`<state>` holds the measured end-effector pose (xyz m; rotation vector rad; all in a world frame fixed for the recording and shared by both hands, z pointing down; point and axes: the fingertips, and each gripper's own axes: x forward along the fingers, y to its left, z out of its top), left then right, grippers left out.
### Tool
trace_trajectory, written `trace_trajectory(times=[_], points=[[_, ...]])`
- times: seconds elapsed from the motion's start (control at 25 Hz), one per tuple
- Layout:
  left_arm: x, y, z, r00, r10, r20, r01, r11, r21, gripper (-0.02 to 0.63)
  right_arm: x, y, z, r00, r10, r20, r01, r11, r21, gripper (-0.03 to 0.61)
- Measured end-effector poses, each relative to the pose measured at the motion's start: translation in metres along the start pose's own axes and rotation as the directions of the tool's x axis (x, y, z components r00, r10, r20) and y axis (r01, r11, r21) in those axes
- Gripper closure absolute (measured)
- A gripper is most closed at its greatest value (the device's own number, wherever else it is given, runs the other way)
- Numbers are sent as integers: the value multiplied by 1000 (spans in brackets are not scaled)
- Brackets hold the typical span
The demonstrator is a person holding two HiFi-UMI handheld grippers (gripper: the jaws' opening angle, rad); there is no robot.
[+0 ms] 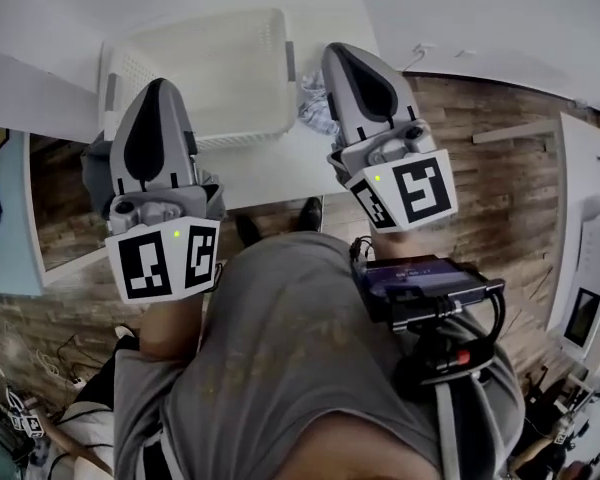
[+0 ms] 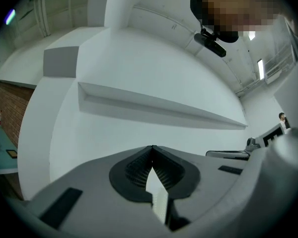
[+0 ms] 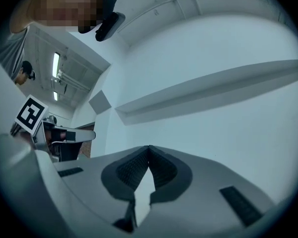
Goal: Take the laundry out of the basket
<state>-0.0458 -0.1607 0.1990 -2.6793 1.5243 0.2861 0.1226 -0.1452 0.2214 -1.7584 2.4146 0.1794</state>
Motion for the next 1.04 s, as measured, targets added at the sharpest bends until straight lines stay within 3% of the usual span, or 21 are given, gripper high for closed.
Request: trace_trajectory(times=[0.4,1.04], points=[[-11,34,-9,1000,-11,4,11,998,-61,606,19,33,-3,1000,9,-29,-10,999,-34,571],[-14,36,-8,999,-43,24,45,995,-94,606,15,39,0,999,-17,-30,16,999,-46,571]])
